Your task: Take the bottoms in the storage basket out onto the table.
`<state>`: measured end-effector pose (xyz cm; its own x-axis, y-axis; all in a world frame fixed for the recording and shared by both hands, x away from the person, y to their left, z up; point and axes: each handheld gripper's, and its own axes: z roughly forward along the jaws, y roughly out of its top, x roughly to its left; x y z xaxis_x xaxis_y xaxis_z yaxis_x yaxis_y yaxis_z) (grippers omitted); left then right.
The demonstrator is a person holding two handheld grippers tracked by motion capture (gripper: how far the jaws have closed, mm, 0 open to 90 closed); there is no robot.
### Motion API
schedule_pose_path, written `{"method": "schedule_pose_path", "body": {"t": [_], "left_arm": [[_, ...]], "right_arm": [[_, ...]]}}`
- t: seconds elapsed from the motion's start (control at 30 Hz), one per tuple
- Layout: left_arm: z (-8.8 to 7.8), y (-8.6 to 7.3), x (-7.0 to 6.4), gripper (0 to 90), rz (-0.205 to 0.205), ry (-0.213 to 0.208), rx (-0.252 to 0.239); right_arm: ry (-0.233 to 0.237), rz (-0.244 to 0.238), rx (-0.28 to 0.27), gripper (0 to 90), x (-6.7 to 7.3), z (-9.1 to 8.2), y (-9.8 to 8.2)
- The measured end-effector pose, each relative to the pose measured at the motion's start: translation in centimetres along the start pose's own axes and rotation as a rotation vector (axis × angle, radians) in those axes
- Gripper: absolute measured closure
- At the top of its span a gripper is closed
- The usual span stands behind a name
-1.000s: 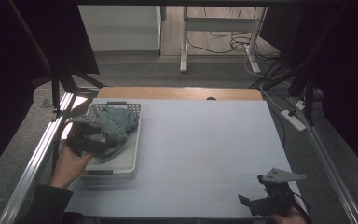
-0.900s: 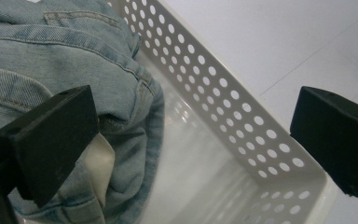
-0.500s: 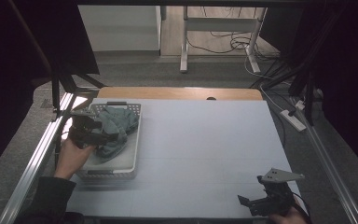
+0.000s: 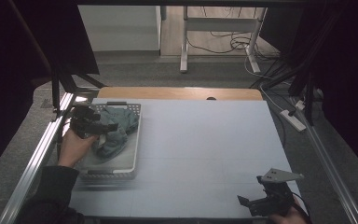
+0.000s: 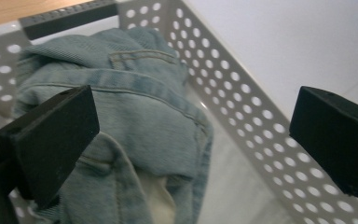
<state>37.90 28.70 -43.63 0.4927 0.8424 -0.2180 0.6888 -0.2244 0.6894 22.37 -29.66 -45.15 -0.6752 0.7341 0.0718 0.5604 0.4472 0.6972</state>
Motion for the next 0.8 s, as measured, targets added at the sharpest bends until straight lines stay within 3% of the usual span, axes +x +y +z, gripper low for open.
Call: {"method": "schedule_pose_path", "body": {"t": [0.3,0.4,0.53,0.8], "left_arm": [[1.1,0.9,1.3,0.0,-0.010,0.000,0.016],[2.0,1.4,1.7,0.0,0.003,0.023,0.049],[2.7,1.8,2.2,0.0,0.026,0.057,0.059],[4.2,2.5,2.8,0.0,0.020,0.072,0.078]], "right_arm": [[0.001,-0.003,0.005,0.2,0.0,0.1,0.0],[0.001,-0.004,0.006,0.2,0.0,0.1,0.0],[0.002,-0.003,0.005,0.2,0.0,0.1,0.0],[0.002,-0.003,0.008,0.2,0.0,0.1,0.0]]}}
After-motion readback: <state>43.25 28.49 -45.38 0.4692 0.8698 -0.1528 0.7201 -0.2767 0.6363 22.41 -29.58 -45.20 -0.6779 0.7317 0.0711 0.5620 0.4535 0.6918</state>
